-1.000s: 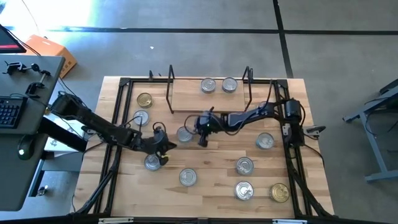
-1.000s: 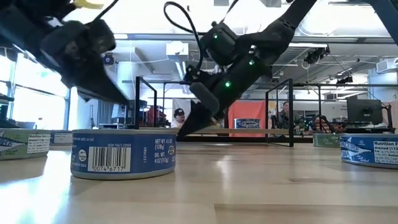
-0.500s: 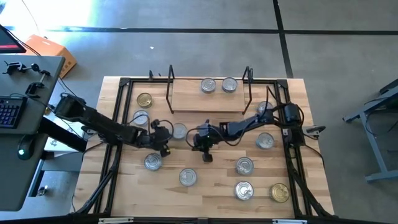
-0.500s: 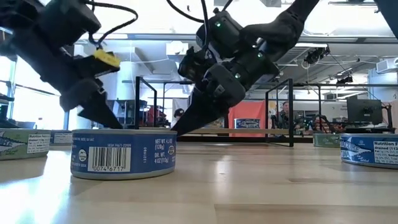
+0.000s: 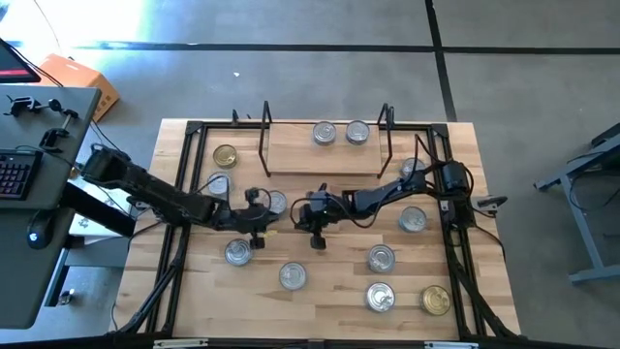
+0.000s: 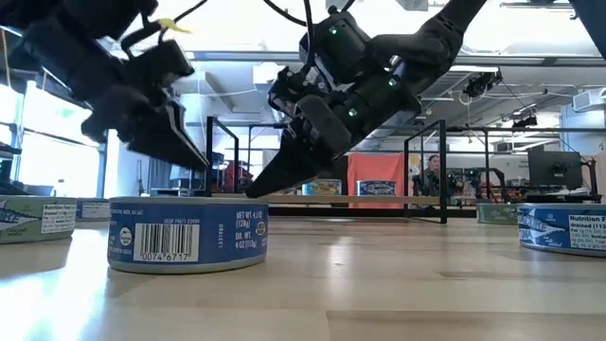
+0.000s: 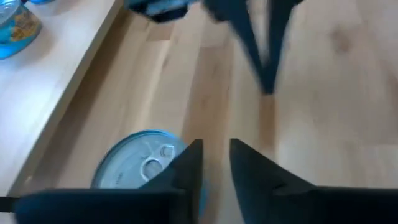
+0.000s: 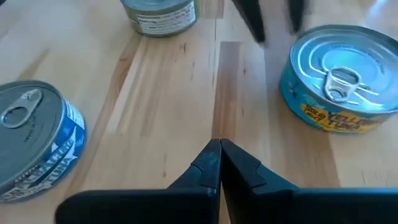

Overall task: Stack canned seafood by type on shelf
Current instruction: Adjust the light blue tuna can, then put the light blue tuna can aligned with the other light blue tuna can on the shelf

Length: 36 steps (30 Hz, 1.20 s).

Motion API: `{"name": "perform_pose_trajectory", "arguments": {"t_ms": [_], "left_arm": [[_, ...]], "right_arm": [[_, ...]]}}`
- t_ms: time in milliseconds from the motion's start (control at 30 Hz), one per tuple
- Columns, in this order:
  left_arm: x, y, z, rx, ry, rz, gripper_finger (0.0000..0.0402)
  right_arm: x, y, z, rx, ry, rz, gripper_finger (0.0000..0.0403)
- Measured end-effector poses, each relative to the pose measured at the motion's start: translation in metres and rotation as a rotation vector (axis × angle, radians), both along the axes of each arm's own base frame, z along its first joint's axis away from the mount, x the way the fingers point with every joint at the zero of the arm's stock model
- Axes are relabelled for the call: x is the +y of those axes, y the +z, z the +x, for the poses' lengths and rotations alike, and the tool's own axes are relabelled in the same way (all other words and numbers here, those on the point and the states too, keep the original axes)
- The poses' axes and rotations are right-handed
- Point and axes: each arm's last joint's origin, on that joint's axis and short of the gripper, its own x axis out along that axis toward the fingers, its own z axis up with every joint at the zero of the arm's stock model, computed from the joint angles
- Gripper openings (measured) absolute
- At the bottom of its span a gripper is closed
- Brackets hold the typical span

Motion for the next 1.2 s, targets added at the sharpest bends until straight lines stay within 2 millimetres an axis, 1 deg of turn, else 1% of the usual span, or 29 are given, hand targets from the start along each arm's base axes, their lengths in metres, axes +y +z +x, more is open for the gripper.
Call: {"name": "perform_pose_trajectory", "arguments": {"t_ms": [100,167,233,300,400,467,533,567,633,700,767,833,900,1000,1100,1200], "left_arm": [[0.005,-0.016,0.001,0.081,0.056,0.075,0.0118],[0.005,-0.024,0.003,0.111,0.054,0.089,0.0136],[0.004,-0.032,0.004,0.156,0.022,0.097,0.0145],[0.003,-0.036,0.007,0.162,0.015,0.098,0.0143],[0.003,-0.042,0.009,0.171,0.018,0.108,0.0112],[0.003,-0.042,0.009,0.176,0.008,0.106,0.0071],[0.002,-0.040,0.009,0.172,-0.015,0.089,0.0026],[0.001,-0.039,0.009,0.165,-0.019,0.078,0.0014],[0.000,-0.035,0.010,0.134,-0.027,0.060,0.0012],[-0.001,-0.030,0.010,0.105,-0.050,0.059,0.0010],[-0.004,-0.026,0.009,0.088,-0.088,0.052,0.0003],[-0.004,-0.020,0.009,0.054,-0.089,0.044,0.0003],[-0.004,-0.014,0.010,0.019,-0.080,0.038,0.0002],[-0.003,-0.011,0.009,0.000,-0.070,0.032,0.0001],[-0.003,-0.007,0.010,-0.027,-0.063,0.027,0.0001],[-0.003,-0.006,0.010,-0.029,-0.060,0.029,0.0001]], "right_arm": [[0.003,0.001,0.001,-0.013,0.010,-0.004,0.0000],[0.005,0.001,0.000,-0.012,0.016,-0.005,0.0000],[0.005,0.001,0.000,-0.011,0.023,-0.013,0.0000],[0.007,0.001,0.000,-0.016,0.032,-0.021,0.0000],[0.009,0.002,0.001,-0.039,0.047,-0.065,0.0000],[0.011,0.007,0.001,-0.058,0.040,-0.125,0.0000],[0.015,0.021,-0.002,-0.087,0.015,-0.211,0.0000],[0.017,0.029,-0.004,-0.103,0.001,-0.262,0.0000],[0.021,0.049,-0.009,-0.133,-0.024,-0.349,0.0000],[0.022,0.063,-0.014,-0.140,-0.047,-0.394,0.0000],[0.020,0.073,-0.019,-0.136,-0.078,-0.417,0.0001],[0.017,0.082,-0.024,-0.128,-0.071,-0.442,0.0008],[0.015,0.085,-0.028,-0.102,-0.038,-0.484,0.0026],[0.014,0.077,-0.031,-0.036,0.069,-0.539,0.0078],[0.013,0.061,-0.027,-0.007,0.217,-0.583,0.0144],[0.011,0.039,-0.019,0.014,0.267,-0.698,0.0206]]}}
